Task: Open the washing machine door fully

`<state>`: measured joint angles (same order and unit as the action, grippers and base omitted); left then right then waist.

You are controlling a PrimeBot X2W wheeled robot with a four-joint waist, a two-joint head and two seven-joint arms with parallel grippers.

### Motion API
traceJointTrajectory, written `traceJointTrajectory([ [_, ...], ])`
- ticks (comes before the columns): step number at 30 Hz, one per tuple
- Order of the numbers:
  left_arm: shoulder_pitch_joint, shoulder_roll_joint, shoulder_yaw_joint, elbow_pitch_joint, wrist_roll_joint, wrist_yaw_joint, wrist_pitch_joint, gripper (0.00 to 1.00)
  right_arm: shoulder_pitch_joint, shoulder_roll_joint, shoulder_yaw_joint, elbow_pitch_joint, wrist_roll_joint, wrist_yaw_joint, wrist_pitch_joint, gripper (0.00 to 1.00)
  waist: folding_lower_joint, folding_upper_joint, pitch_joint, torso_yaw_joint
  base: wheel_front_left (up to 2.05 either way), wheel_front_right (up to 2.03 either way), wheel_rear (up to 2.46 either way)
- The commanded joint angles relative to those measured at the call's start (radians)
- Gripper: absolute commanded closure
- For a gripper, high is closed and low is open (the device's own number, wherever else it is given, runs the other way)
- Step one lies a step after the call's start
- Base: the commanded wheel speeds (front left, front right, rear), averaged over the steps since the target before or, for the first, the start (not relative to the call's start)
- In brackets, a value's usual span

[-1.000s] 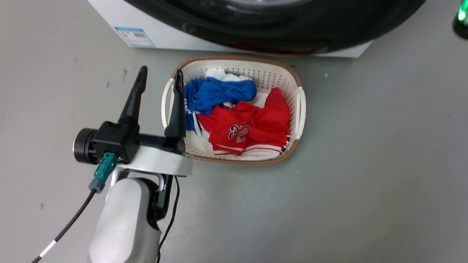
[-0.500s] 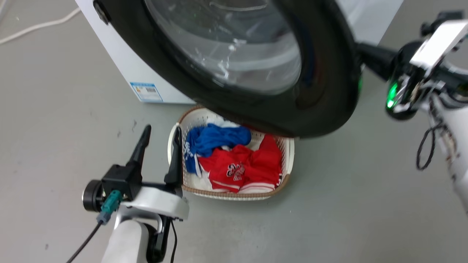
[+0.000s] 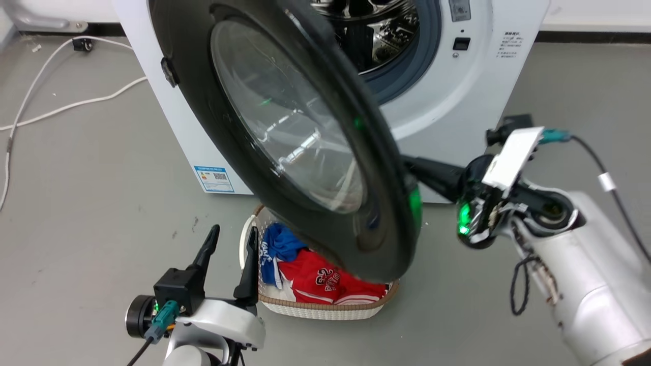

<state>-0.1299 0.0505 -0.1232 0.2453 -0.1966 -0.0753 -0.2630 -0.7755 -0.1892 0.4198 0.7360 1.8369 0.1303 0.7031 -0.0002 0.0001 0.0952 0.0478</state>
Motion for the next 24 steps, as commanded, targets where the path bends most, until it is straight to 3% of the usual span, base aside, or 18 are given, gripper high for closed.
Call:
traceJointTrajectory([
  [1,0.007,0.000,-0.003,0.002,0.000,-0.004,-0.003,0.00,0.025,0.022,0.013,-0.016,0.008,0.001,0.001,1.00,0.0002,-0.0001,-0.008,0.004,0.00,0.00,0.00],
  [14,0.021,0.000,-0.023,0.028,-0.012,-0.011,-0.003,0.00,0.134,0.082,0.082,-0.140,0.040,0.001,-0.093,1.00,0.0002,-0.0001,-0.040,0.019,0.00,0.00,0.00],
  [24,0.036,0.000,-0.010,0.034,0.000,-0.014,-0.003,0.00,0.213,0.041,-0.069,-0.237,0.046,0.001,-0.406,1.00,0.0002,-0.0001,-0.058,-0.009,0.00,0.00,0.00],
])
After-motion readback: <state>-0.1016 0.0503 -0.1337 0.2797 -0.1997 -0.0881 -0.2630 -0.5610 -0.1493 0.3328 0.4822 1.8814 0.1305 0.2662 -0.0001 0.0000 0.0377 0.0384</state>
